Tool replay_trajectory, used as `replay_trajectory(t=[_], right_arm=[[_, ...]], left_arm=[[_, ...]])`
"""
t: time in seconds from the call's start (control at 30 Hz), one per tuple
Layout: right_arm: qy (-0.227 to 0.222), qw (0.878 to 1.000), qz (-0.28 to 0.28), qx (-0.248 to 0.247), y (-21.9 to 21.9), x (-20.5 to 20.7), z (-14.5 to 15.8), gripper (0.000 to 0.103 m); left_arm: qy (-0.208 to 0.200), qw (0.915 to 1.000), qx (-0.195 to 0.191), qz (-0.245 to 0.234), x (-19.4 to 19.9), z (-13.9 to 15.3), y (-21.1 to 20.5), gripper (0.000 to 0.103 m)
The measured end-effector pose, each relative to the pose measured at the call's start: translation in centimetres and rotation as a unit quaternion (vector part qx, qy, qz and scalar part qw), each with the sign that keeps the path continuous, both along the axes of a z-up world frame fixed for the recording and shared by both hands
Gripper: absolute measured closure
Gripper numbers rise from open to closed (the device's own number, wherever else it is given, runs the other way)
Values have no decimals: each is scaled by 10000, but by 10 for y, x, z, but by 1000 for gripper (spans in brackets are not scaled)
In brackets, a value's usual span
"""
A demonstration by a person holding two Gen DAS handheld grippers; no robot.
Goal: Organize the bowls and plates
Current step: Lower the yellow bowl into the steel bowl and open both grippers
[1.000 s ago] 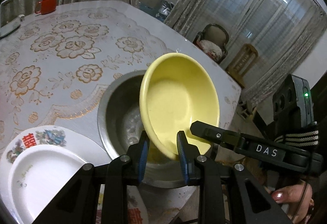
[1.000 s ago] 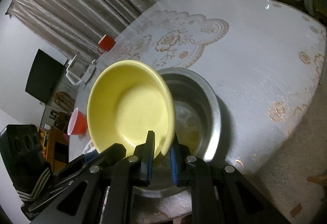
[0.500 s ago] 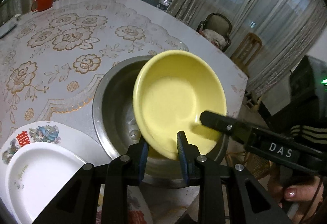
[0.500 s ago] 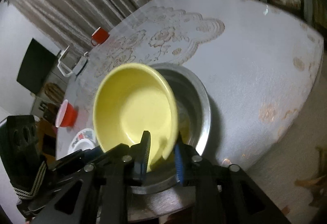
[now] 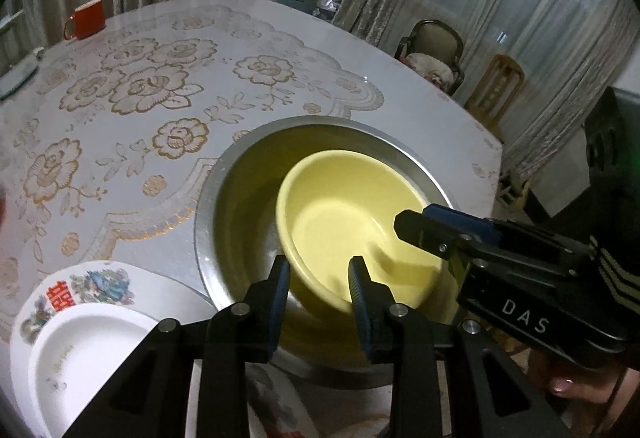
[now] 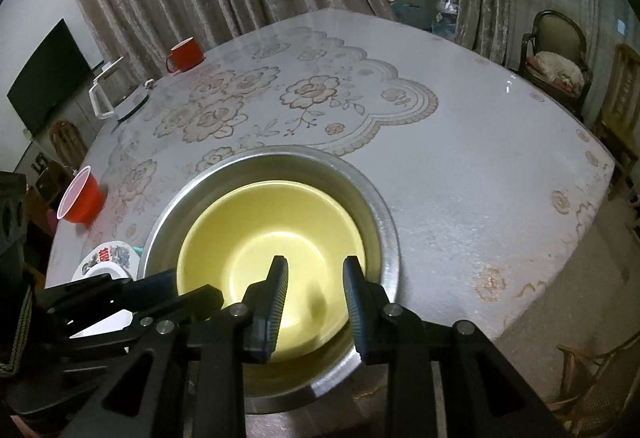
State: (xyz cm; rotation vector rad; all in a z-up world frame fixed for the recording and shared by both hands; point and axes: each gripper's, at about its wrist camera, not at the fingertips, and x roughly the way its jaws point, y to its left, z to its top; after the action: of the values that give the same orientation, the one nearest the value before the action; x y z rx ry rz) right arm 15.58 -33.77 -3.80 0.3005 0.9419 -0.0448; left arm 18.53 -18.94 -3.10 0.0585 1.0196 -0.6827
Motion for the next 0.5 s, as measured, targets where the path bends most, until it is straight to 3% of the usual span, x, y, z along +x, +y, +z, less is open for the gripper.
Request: replay_trajectory(t=[0.13,0.2,0.27,0.5], right_arm=[[78,9999,0,109,2,4,-6,75],[70,9997,-32,234,1,2,-7,75],[-41,9996,-65,286,-1,0,-4,74],[-302,9992,-274,-30,-5,-8,13,64]], left_arm=[[59,10000,-45,19,3,0,3,72],[41,9999,-85,56,3,4,6,68],[-15,9999,-123,104,3,10,10,56],[-182,9992,-211,283,3,24,22,42]])
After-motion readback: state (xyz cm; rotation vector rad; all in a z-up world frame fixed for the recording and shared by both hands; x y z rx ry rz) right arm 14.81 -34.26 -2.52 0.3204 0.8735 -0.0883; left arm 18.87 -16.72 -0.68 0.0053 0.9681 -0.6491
